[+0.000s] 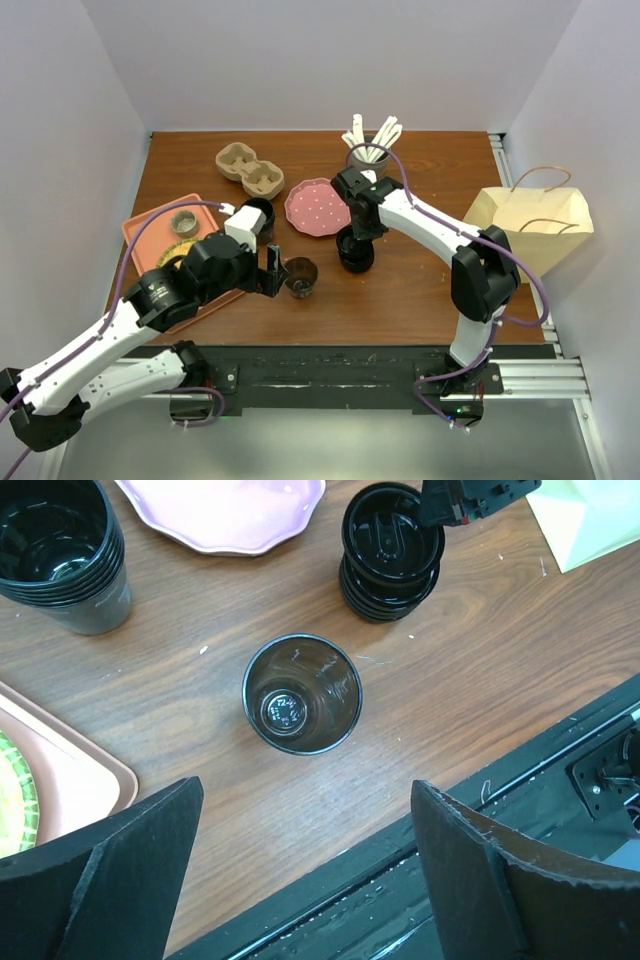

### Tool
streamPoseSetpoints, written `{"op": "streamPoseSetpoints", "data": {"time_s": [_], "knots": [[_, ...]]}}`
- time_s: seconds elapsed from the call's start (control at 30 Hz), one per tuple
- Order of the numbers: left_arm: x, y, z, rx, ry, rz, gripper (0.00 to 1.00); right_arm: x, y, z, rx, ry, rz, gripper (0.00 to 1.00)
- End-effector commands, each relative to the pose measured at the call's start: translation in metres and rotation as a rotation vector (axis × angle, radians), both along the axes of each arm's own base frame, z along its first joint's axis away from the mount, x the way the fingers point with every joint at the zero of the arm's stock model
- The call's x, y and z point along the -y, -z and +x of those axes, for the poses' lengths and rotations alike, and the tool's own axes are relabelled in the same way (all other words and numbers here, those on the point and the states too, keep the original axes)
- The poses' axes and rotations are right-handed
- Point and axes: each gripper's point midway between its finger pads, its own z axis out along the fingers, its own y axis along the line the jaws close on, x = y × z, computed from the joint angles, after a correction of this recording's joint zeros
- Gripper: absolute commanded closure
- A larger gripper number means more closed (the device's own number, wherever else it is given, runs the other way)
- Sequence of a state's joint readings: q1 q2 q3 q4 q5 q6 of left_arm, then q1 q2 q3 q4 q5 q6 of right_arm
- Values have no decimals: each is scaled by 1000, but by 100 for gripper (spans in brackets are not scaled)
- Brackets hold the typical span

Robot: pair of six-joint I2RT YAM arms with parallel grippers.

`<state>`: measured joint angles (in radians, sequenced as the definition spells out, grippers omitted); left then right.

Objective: Pack the takeout coffee

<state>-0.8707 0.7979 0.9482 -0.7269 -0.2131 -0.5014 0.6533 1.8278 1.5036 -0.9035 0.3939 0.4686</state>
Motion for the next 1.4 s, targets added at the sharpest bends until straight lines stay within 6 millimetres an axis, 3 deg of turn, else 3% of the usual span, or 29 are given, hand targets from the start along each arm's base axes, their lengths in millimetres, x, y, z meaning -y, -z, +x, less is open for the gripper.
{"op": "streamPoseSetpoints", "data": {"time_s": [0.0, 0.13, 0.23, 0.4, 0.57, 0.63, 0.67, 0.9, 1.13, 1.37], "knots": [[10, -21, 9, 53, 20, -33, 11, 2, -28, 1, 41, -7, 25, 89], [15, -26, 11, 69, 33, -48, 14, 0, -39, -4, 43, -18, 55, 91], [18, -33, 14, 102, 55, -47, 14, -10, -60, -9, 45, -78, 123, 92], [25, -47, 24, 154, 78, -21, 14, -41, -90, -38, 22, -264, 324, 94], [44, -53, 29, 91, 88, -41, 18, -61, -134, -59, 113, -379, 506, 94], [50, -46, 32, 41, 76, -31, 20, -67, -146, -68, 134, -411, 546, 94], [53, -52, 32, 26, 65, -59, 20, -70, -150, -71, 140, -418, 556, 94], [81, -67, 27, -63, 100, -216, 25, -66, -152, -79, 154, -406, 553, 96], [85, -71, 22, -96, 101, -286, 25, -63, -153, -82, 158, -398, 557, 96], [86, -62, 26, -160, 46, -316, 27, -72, -161, -90, 167, -418, 612, 96]]}}
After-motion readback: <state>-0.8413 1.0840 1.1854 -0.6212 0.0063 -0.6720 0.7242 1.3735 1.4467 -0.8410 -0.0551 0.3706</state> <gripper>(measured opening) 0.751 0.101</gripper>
